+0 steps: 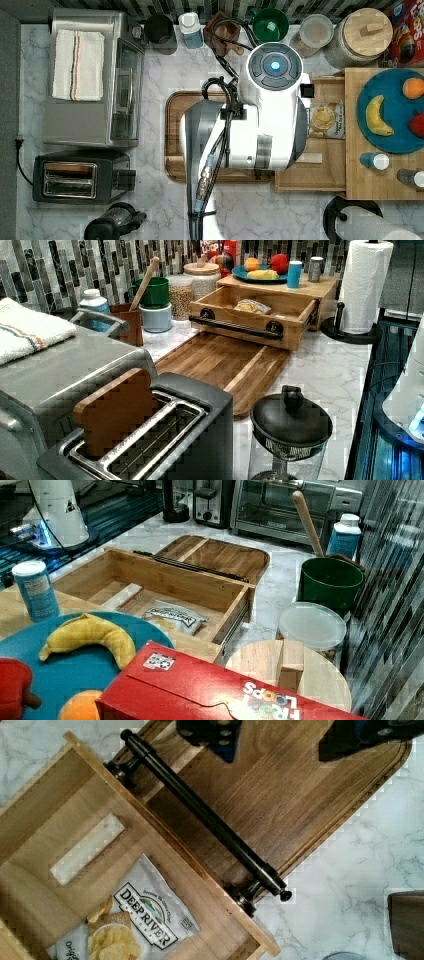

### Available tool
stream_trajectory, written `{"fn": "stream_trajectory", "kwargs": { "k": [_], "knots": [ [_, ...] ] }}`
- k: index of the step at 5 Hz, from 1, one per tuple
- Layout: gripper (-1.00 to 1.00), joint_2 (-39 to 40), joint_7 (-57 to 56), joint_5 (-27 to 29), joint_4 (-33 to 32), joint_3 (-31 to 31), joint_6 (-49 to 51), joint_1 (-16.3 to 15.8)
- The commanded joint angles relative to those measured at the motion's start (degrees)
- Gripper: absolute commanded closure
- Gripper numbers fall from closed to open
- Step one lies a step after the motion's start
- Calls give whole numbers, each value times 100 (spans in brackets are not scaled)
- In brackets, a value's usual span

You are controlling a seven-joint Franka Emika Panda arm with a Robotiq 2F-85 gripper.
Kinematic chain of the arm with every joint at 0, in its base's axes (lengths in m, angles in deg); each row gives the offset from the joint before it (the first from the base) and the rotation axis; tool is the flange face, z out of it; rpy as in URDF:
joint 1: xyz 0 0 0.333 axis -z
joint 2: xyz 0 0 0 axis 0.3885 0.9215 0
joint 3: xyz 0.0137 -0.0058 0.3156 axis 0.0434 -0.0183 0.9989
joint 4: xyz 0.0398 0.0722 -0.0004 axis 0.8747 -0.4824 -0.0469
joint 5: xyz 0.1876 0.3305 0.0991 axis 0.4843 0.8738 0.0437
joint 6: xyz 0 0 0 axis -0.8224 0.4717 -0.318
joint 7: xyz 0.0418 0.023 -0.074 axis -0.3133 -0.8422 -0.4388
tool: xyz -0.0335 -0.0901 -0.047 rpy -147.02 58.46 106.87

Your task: Close the drawer.

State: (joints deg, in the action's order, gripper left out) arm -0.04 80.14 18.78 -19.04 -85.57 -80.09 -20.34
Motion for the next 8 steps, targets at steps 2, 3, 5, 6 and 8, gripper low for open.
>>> {"fn": "stream_trajectory", "kwargs": {
  "k": [2, 3, 5, 6, 8],
  "knots": [
    [100, 4, -38, -5, -3, 38, -8, 43],
    [-100, -331, -627, 220, -700, 190, -647, 148],
    [-100, -176, -2116, 1042, -748, 356, -658, -127],
    [-100, 26, -2563, 848, -448, 680, -115, -24],
    [100, 89, -3207, 656, -581, 825, -49, -134]
  ]
}}
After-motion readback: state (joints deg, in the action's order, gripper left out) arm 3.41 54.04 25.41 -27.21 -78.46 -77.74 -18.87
